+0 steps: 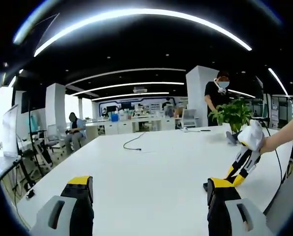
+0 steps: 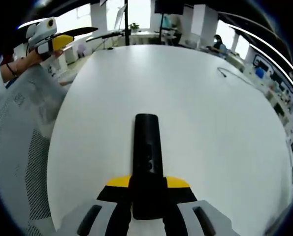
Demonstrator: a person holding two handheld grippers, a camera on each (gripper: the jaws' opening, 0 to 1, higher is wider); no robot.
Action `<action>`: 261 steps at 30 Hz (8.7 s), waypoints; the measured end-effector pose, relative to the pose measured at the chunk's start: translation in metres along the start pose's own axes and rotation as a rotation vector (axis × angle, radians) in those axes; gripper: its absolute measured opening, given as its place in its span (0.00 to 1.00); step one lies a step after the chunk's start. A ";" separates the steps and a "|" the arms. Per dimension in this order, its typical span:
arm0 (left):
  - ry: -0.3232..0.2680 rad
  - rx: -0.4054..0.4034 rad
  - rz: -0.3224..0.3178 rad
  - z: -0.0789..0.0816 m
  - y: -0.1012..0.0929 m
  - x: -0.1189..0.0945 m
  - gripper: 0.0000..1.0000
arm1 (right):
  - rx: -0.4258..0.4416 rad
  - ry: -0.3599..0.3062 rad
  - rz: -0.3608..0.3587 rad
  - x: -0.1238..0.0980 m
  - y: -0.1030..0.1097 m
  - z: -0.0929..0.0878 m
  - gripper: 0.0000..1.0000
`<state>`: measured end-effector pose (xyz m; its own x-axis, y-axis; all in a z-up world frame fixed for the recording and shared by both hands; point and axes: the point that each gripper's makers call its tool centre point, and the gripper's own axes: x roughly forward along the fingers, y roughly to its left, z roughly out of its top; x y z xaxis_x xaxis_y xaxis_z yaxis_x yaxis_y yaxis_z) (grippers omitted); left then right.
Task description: Press the specified remote control buttons in sequence, fully releasing each button before pressing the next.
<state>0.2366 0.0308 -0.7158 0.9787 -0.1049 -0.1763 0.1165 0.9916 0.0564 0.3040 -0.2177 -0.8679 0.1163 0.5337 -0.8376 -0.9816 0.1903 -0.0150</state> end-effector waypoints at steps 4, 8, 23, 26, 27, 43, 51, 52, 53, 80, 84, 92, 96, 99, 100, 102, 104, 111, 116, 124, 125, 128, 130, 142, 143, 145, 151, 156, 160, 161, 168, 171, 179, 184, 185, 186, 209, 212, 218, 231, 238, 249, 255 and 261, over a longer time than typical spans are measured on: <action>0.000 -0.003 0.001 0.000 0.000 0.000 1.00 | -0.002 0.005 0.000 0.001 -0.003 0.000 0.21; 0.005 0.003 0.000 -0.001 0.000 0.000 1.00 | -0.001 0.004 0.003 0.001 -0.007 0.001 0.21; 0.013 0.007 -0.009 -0.003 -0.002 0.001 1.00 | 0.020 0.017 -0.004 0.002 -0.029 0.003 0.21; 0.014 0.004 -0.008 -0.003 -0.001 0.001 1.00 | 0.020 0.021 -0.004 0.003 -0.033 0.002 0.21; 0.014 0.002 -0.008 -0.004 -0.001 0.001 1.00 | 0.022 0.022 -0.004 0.003 -0.035 0.003 0.21; 0.023 0.004 -0.016 -0.006 -0.003 0.002 1.00 | 0.034 0.045 -0.004 0.004 -0.058 0.003 0.21; 0.029 0.006 -0.020 -0.007 -0.003 0.003 1.00 | 0.041 0.057 -0.008 0.004 -0.074 0.002 0.21; 0.030 0.006 -0.020 -0.007 -0.003 0.003 1.00 | 0.041 0.060 -0.008 0.004 -0.077 0.002 0.21; 0.032 0.006 -0.020 -0.007 -0.003 0.003 1.00 | 0.043 0.063 -0.008 0.004 -0.079 0.002 0.21; 0.074 -0.011 -0.030 -0.015 -0.004 0.006 1.00 | 0.062 0.094 -0.014 0.004 -0.129 0.001 0.21; 0.078 -0.011 -0.030 -0.016 -0.004 0.006 1.00 | 0.040 0.113 -0.002 0.004 -0.135 0.001 0.21; 0.081 -0.018 -0.024 -0.016 -0.001 0.007 1.00 | 0.023 0.139 0.009 0.005 -0.146 0.003 0.21; 0.083 -0.011 -0.015 -0.017 0.000 0.006 1.00 | 0.001 0.140 0.022 0.005 -0.151 0.003 0.21; 0.082 -0.011 0.004 -0.016 0.004 0.006 1.00 | 0.012 0.139 0.020 0.005 -0.157 0.004 0.21; 0.082 -0.012 0.010 -0.016 0.005 0.005 1.00 | 0.014 0.141 0.018 0.005 -0.157 0.004 0.21; 0.083 -0.018 0.016 -0.016 0.007 0.005 1.00 | 0.011 0.151 0.017 0.006 -0.160 0.004 0.21; 0.083 -0.028 0.014 -0.017 0.007 0.006 1.00 | 0.008 0.161 0.020 0.007 -0.164 0.005 0.21; 0.084 -0.015 0.001 -0.017 0.003 0.007 1.00 | 0.017 0.187 0.019 0.006 -0.175 0.005 0.21; 0.088 -0.012 -0.011 -0.018 0.001 0.007 1.00 | 0.000 0.211 0.032 0.007 -0.180 0.003 0.21; 0.087 -0.019 -0.011 -0.018 0.002 0.008 1.00 | 0.016 0.207 0.050 0.006 -0.175 0.004 0.26; 0.086 -0.019 -0.011 -0.018 0.002 0.008 1.00 | 0.022 0.204 0.052 0.006 -0.175 0.004 0.27; 0.087 -0.021 -0.013 -0.018 0.002 0.008 1.00 | 0.049 0.186 0.067 0.005 -0.172 0.006 0.31; 0.090 -0.020 -0.015 -0.018 0.001 0.008 1.00 | 0.067 0.170 0.079 0.004 -0.168 0.007 0.36; 0.077 -0.023 -0.007 -0.016 0.003 0.008 1.00 | 0.409 -0.194 -0.103 -0.008 -0.179 0.044 0.88; 0.077 -0.024 -0.008 -0.016 0.003 0.008 1.00 | 0.440 -0.248 -0.119 -0.010 -0.177 0.051 0.96; 0.080 -0.025 -0.009 -0.016 0.003 0.008 1.00 | 0.440 -0.336 -0.129 -0.017 -0.173 0.063 0.99; 0.076 -0.023 -0.023 -0.015 0.000 0.008 1.00 | 0.410 -0.329 -0.248 -0.040 -0.160 0.060 0.99; 0.059 -0.010 -0.032 -0.012 -0.002 0.007 1.00 | 0.438 -0.404 -0.328 -0.064 -0.145 0.067 0.99; 0.050 -0.008 -0.039 -0.010 -0.003 0.007 1.00 | 0.461 -0.449 -0.376 -0.079 -0.135 0.068 0.99; 0.051 -0.012 -0.042 -0.011 -0.003 0.007 1.00 | 0.463 -0.458 -0.375 -0.079 -0.134 0.069 0.99; 0.044 -0.030 -0.052 -0.010 -0.004 0.007 1.00 | 0.502 -0.559 -0.438 -0.116 -0.112 0.073 0.99; 0.035 -0.039 -0.055 -0.008 -0.004 0.007 1.00 | 0.502 -0.587 -0.458 -0.128 -0.100 0.074 0.99; 0.037 -0.046 -0.073 -0.009 -0.007 0.007 1.00 | 0.504 -0.623 -0.490 -0.148 -0.067 0.067 0.99; 0.042 -0.032 -0.081 -0.009 -0.010 0.008 1.00 | 0.477 -0.642 -0.519 -0.162 -0.048 0.068 0.99; 0.043 -0.030 -0.083 -0.009 -0.011 0.008 1.00 | 0.493 -0.654 -0.516 -0.164 -0.044 0.068 0.99; 0.043 -0.029 -0.084 -0.009 -0.011 0.007 1.00 | 0.501 -0.666 -0.510 -0.166 -0.041 0.068 0.99; 0.050 -0.021 -0.101 -0.009 -0.015 0.007 1.00 | 0.594 -0.619 -0.585 -0.159 0.029 0.009 0.99; 0.052 -0.020 -0.101 -0.009 -0.015 0.007 1.00 | 0.559 -0.572 -0.624 -0.159 0.036 -0.003 0.99; 0.050 -0.027 -0.093 -0.010 -0.013 0.007 1.00 | 0.547 -0.554 -0.682 -0.167 0.037 -0.004 0.99; 0.055 -0.032 -0.074 -0.011 -0.012 0.007 1.00 | 0.547 -0.481 -0.845 -0.183 0.030 -0.039 0.99; 0.048 -0.042 -0.063 -0.009 -0.010 0.006 1.00 | 0.590 -0.518 -0.859 -0.190 0.027 -0.043 0.99; 0.054 -0.043 -0.050 -0.010 -0.008 0.005 1.00 | 0.573 -0.509 -0.836 -0.185 0.027 -0.040 0.99; 0.057 -0.036 -0.058 -0.011 -0.009 0.006 1.00 | 0.574 -0.512 -0.836 -0.185 0.027 -0.040 0.99; 0.064 -0.040 -0.066 -0.012 -0.010 0.006 1.00 | 0.595 -0.504 -0.805 -0.179 0.028 -0.040 0.99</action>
<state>0.2396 0.0214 -0.7297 0.9562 -0.1663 -0.2410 0.1723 0.9850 0.0039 0.2493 -0.3409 -0.7400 0.8650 0.3250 -0.3822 -0.3801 0.9218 -0.0763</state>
